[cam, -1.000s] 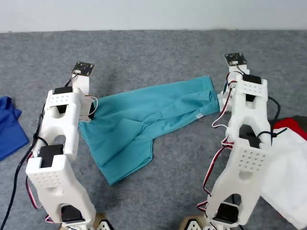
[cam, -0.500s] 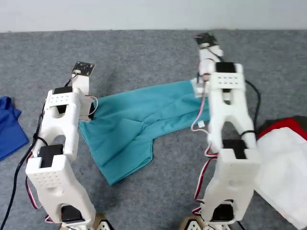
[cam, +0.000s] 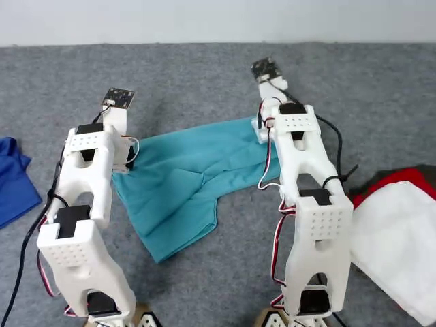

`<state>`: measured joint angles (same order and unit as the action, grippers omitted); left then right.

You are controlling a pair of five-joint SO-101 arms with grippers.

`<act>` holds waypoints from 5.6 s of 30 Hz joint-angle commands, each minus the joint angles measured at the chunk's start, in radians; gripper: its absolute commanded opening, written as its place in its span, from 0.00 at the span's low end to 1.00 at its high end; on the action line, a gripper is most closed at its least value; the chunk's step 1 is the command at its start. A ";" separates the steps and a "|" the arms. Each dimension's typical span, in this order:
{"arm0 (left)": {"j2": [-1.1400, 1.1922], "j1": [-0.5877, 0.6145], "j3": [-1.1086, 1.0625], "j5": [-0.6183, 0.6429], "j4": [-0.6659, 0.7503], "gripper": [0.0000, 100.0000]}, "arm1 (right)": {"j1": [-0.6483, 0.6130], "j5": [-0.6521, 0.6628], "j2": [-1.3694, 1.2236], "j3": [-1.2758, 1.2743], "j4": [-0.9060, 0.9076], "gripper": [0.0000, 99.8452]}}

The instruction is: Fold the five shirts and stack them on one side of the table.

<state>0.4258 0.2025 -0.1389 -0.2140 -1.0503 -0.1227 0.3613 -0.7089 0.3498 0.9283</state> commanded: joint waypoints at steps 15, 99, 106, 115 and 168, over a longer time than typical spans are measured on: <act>-0.003 0.000 0.013 0.006 0.000 0.05 | 0.156 0.063 0.165 0.000 0.325 0.25; -0.163 -0.258 0.275 0.087 -0.552 0.05 | 0.183 0.008 -0.331 1.243 0.872 0.25; -0.161 -0.313 0.189 0.091 -0.460 0.05 | 0.183 0.008 -0.331 1.211 0.872 0.25; -0.166 -0.256 0.077 0.083 -0.597 0.05 | 0.151 0.008 -0.331 1.211 0.872 0.25; -0.161 -0.244 0.073 0.084 -0.644 0.05 | 0.171 -0.057 0.349 -0.542 -0.082 0.14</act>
<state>0.2693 -0.0353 -0.0652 -0.1343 -1.6886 0.0568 0.3138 -0.3544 -0.2394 0.8439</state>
